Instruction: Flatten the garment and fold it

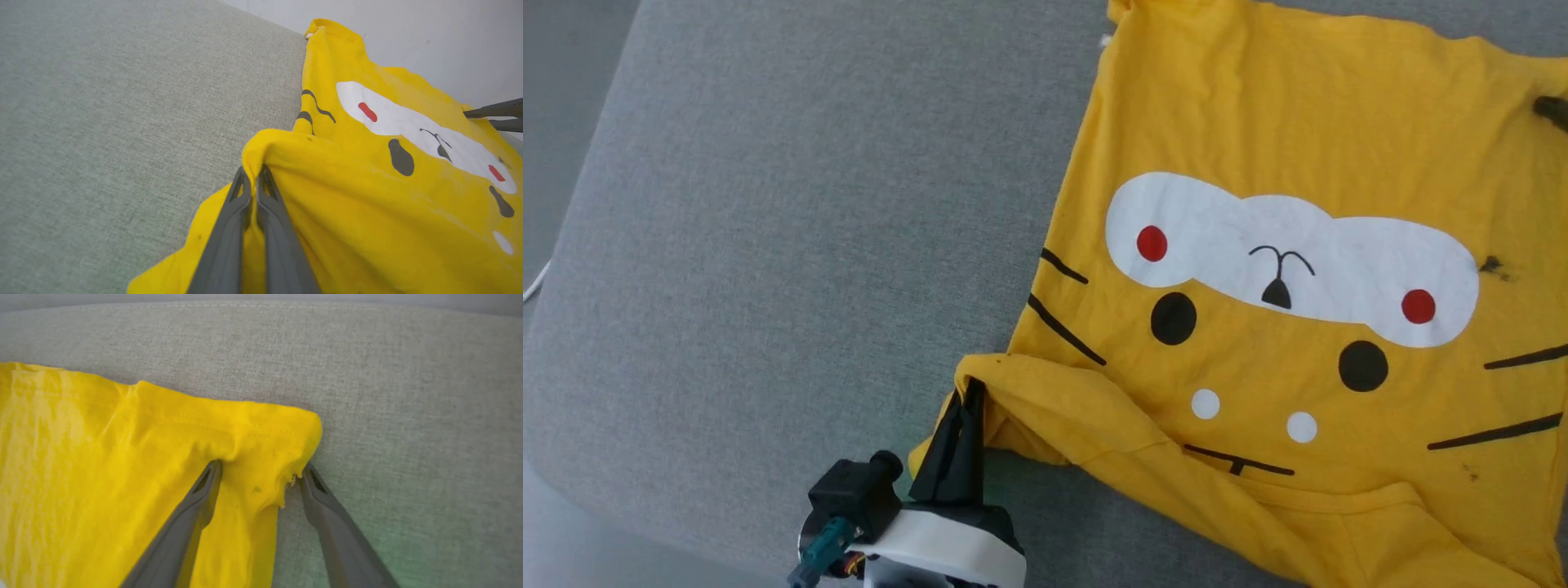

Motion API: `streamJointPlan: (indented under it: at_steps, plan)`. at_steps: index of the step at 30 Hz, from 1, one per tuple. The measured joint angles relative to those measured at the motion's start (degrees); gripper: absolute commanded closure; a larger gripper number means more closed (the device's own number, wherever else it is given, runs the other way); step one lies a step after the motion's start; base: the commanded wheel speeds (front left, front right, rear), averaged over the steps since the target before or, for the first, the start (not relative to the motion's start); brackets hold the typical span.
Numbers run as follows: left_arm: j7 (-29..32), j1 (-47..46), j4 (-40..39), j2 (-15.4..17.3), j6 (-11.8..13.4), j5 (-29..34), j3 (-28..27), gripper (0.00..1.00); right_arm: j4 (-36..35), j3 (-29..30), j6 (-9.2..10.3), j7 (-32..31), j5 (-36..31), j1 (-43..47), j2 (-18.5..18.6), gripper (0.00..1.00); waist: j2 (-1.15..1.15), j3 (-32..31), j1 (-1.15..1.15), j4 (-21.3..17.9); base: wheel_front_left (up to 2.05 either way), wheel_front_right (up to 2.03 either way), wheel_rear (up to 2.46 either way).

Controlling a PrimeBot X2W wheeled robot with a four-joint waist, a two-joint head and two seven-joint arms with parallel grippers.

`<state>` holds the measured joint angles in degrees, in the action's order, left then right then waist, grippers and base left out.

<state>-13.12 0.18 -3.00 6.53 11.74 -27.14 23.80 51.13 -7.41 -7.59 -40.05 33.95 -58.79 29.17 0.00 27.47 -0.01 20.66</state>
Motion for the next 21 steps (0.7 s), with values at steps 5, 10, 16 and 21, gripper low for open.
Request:
streamJointPlan:
  at_steps: [5, 10, 16, 21]
  plan:
    - [-0.5, -0.3, 1.3, 0.0, -0.1, 0.0, -0.4, 1.00, 6.2, 1.8, -0.01, -7.3, -1.2, -5.0, -0.5, 1.00, 0.00, 0.3, 0.00, 0.5, 0.00, 0.00, 0.00]
    - [-0.6, -0.3, 2.5, 0.1, -0.2, -0.1, -0.7, 1.00, 5.9, -0.3, 0.07, -5.7, -3.8, -4.4, -2.5, 1.00, 0.00, -1.4, 0.01, -0.2, 0.00, 0.00, 0.00]
    - [-0.5, 0.0, 3.4, 1.3, -0.1, -0.2, -1.5, 1.00, -3.6, -7.5, 0.05, 0.2, -5.1, -0.1, -1.8, 1.00, 0.00, -5.4, 0.01, -1.6, 0.00, 0.00, 0.00]
    - [0.5, 3.0, 2.9, 4.0, 1.2, -0.6, -3.6, 1.00, -18.1, -13.3, 0.02, 0.4, -2.4, 4.2, 4.2, 1.00, 0.00, -9.5, 0.00, -3.7, 0.00, 0.00, 0.00]
